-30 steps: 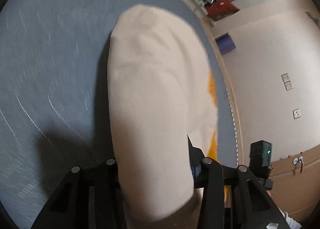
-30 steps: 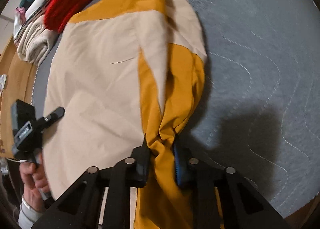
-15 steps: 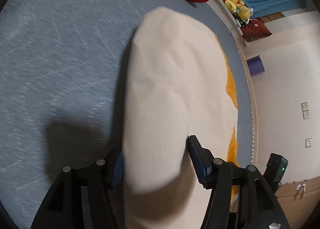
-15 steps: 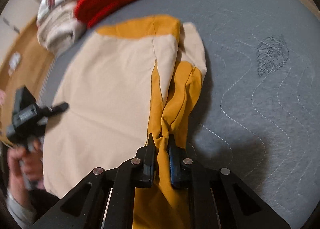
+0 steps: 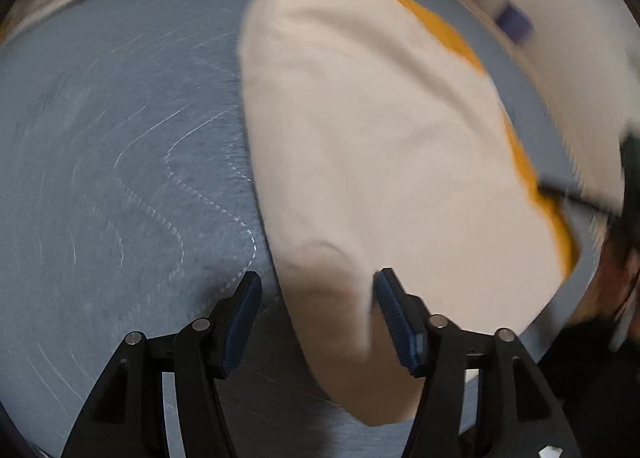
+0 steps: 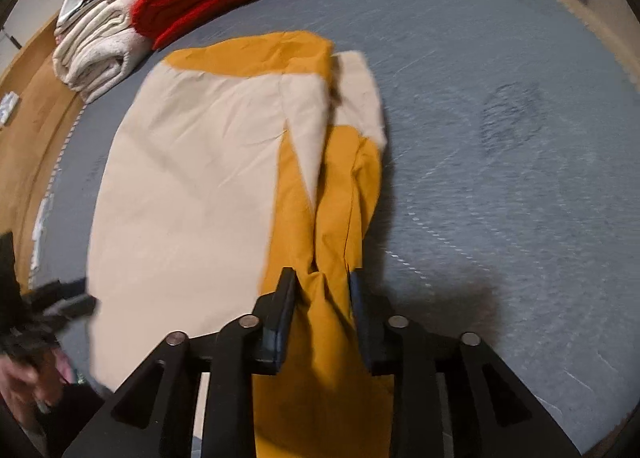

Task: Fold large clothes
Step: 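Release the folded bundle and pull both tools back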

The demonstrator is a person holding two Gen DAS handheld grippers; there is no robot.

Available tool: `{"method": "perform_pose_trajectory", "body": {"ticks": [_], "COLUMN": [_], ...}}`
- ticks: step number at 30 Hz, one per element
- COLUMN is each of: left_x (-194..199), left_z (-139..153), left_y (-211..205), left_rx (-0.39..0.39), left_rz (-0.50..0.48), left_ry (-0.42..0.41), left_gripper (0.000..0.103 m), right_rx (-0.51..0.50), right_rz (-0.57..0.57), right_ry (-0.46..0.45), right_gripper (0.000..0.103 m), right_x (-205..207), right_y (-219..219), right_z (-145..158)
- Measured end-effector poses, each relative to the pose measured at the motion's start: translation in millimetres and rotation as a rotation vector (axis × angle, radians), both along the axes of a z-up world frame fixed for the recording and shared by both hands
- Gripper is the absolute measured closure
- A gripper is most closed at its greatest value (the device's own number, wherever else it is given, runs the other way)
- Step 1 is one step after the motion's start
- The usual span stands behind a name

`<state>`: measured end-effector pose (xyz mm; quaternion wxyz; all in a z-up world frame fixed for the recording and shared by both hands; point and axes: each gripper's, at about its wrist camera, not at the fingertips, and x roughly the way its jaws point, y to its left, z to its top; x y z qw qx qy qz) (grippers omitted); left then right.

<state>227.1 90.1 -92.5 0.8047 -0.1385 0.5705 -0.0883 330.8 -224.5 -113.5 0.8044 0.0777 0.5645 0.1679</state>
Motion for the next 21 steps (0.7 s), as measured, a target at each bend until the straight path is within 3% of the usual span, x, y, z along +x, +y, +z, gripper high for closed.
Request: {"method": "perform_pose_trajectory", "body": {"ticks": [1, 4, 6, 7, 9, 11, 14, 16, 19, 21], "left_x": [-4.8, -18.5, -22.4, -22.7, -27.3, -30.8, -46.6, -64.5, -91.4, -112.0], "left_z": [11.3, 34.6, 26.9, 11.0, -3.1, 7.5, 47.0, 77.2, 120.3, 138.7], "left_y": [0.2, -13.4, -18.1, -20.4, -19.0, -13.1, -10.4, -7.0, -17.2, -37.1], "left_rx": [-0.008, 0.058, 0.045, 0.060, 0.076, 0.045, 0.126, 0.131, 0.140, 0.178], "left_rz": [-0.003, -0.091, -0.150, -0.172, -0.136, -0.069, -0.023, 0.010, 0.043, 0.049], "left_ry": [-0.024, -0.095, -0.077, -0.027, 0.018, 0.023, -0.082, -0.158, -0.279, -0.359], "left_gripper": [0.057, 0.057, 0.055, 0.051, 0.042, 0.041, 0.043, 0.041, 0.022, 0.011], "right_rx": [-0.009, -0.029, -0.050, -0.080, -0.197, -0.246, -0.335, -0.350, -0.336, -0.305], "right_rz": [0.009, 0.053, 0.095, 0.112, 0.153, 0.171, 0.154, 0.112, 0.011, -0.050], "right_ry": [-0.017, -0.055, -0.048, -0.042, -0.006, 0.025, -0.025, -0.070, -0.216, -0.361], "right_gripper": [0.072, 0.072, 0.070, 0.069, 0.069, 0.069, 0.069, 0.069, 0.064, 0.037], "right_x": [-5.9, -26.5, -37.1, -40.4, -47.0, -51.5, -63.8, -71.2, -91.1, -119.5], "right_y": [-5.2, -4.1, -0.1, 1.1, 8.0, 10.1, 4.8, -2.4, -17.1, -25.7], "right_z": [5.0, 20.1, 19.5, 15.7, -2.1, -12.7, -4.7, 9.7, 50.4, 85.6]}}
